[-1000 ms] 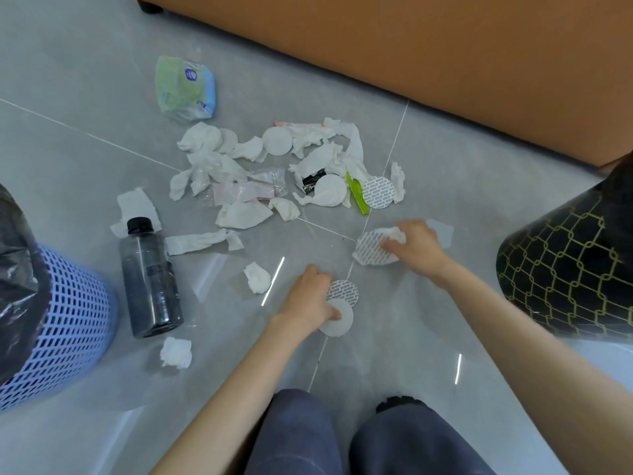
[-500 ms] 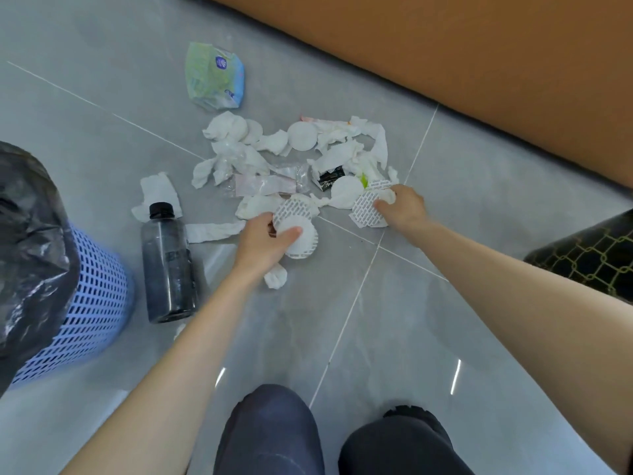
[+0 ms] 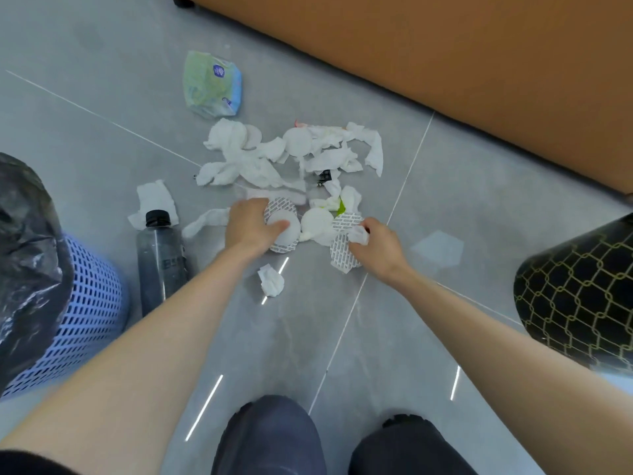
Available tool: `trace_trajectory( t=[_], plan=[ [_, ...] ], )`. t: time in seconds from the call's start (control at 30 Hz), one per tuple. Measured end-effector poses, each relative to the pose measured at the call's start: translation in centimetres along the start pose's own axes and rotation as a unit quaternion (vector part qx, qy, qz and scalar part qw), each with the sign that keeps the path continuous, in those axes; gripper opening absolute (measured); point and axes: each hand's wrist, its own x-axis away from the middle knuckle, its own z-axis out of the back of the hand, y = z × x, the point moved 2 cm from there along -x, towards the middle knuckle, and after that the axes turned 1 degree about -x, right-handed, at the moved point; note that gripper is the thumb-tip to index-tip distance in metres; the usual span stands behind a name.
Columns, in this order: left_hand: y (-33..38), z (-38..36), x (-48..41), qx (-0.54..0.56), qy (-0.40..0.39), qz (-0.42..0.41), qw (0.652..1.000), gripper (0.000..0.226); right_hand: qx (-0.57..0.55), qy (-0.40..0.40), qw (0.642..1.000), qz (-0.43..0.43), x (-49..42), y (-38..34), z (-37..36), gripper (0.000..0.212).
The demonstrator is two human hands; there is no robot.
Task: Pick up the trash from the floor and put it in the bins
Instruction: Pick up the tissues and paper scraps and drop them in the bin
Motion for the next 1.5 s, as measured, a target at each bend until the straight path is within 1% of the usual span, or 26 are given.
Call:
trace_trajectory(
  t=[0.03, 0.1, 0.2, 0.27, 0.4, 0.47, 0.53, 0.57, 0.63, 0.7, 0.83, 0.87, 0.97, 1.03, 1.17, 1.27, 1.37, 1.5],
  plan=[
    [0.0, -0.1, 0.5, 0.004, 0.024, 0.002, 1.0, 0.035, -0.007, -0.002, 1.0, 0.0, 0.3, 0.1, 0.0, 0.02],
    [0.1, -0.4, 1.4, 0.018, 0.048, 0.01, 0.999, 0.029, -0.021, 0.0, 1.0, -0.004, 0.8, 0.3, 0.0, 0.02],
    [0.8, -0.5, 2.3, 0.041, 0.051, 0.019, 0.998, 0.03, -0.062, 0.02, 0.998, -0.019, 1.5, 0.7, 0.2, 0.024],
    [1.0, -0.6, 2.4, 0.05, 0.044, 0.034, 0.997, 0.029, -0.098, 0.031, 0.994, -0.031, 2.0, 0.8, 0.4, 0.022],
    [1.4, -0.3, 2.9, 0.123, 0.043, 0.084, 0.988, 0.029, -0.132, 0.044, 0.99, -0.029, 2.7, 1.0, 1.8, 0.015],
    [2.3, 0.3, 3.2, 0.169, 0.045, 0.095, 0.98, 0.022, -0.147, 0.046, 0.988, -0.02, 3.0, 0.7, 3.0, 0.015],
    [4.2, 1.5, 3.3, 0.23, 0.049, 0.095, 0.967, 0.018, -0.157, 0.045, 0.987, -0.004, 3.4, 0.1, 4.7, 0.018],
    [5.2, 2.2, 3.3, 0.256, 0.047, 0.095, 0.961, 0.019, -0.164, 0.043, 0.986, 0.004, 3.6, -0.2, 5.6, 0.022],
    [7.8, 3.7, 3.2, 0.287, 0.041, 0.08, 0.954, 0.022, -0.176, 0.053, 0.983, 0.021, 4.2, -1.2, 7.7, 0.029],
    [10.6, 5.3, 3.2, 0.308, 0.031, 0.055, 0.949, 0.019, -0.186, 0.069, 0.98, 0.034, 4.9, -2.2, 10.0, 0.035],
    [17.4, 8.5, 4.4, 0.348, -0.005, 0.0, 0.938, 0.013, -0.208, 0.097, 0.972, 0.048, 6.9, -4.0, 15.5, 0.042],
    [19.1, 9.3, 4.8, 0.353, -0.017, -0.007, 0.936, 0.01, -0.206, 0.106, 0.971, 0.052, 7.6, -4.4, 17.1, 0.041],
    [24.0, 11.7, 6.4, 0.365, -0.045, -0.038, 0.929, 0.012, -0.189, 0.137, 0.97, 0.064, 9.8, -5.2, 21.8, 0.034],
    [27.6, 13.1, 8.0, 0.381, -0.068, -0.061, 0.92, 0.008, -0.181, 0.162, 0.968, 0.07, 11.7, -5.5, 25.1, 0.032],
    [34.1, 14.6, 11.5, 0.427, -0.134, -0.079, 0.891, 0.027, -0.173, 0.221, 0.959, 0.049, 15.3, -4.8, 30.5, 0.03],
    [38.7, 14.4, 14.0, 0.431, -0.183, -0.095, 0.878, 0.033, -0.185, 0.261, 0.947, 0.025, 18.5, -3.3, 34.1, 0.029],
    [43.4, 12.9, 16.6, 0.418, -0.221, -0.118, 0.873, 0.038, -0.176, 0.295, 0.939, -0.001, 21.5, -0.4, 37.5, 0.033],
    [48.5, 9.3, 20.0, 0.406, -0.282, -0.137, 0.858, 0.039, -0.1, 0.351, 0.93, -0.033, 24.3, 4.2, 40.5, 0.038]
  ],
)
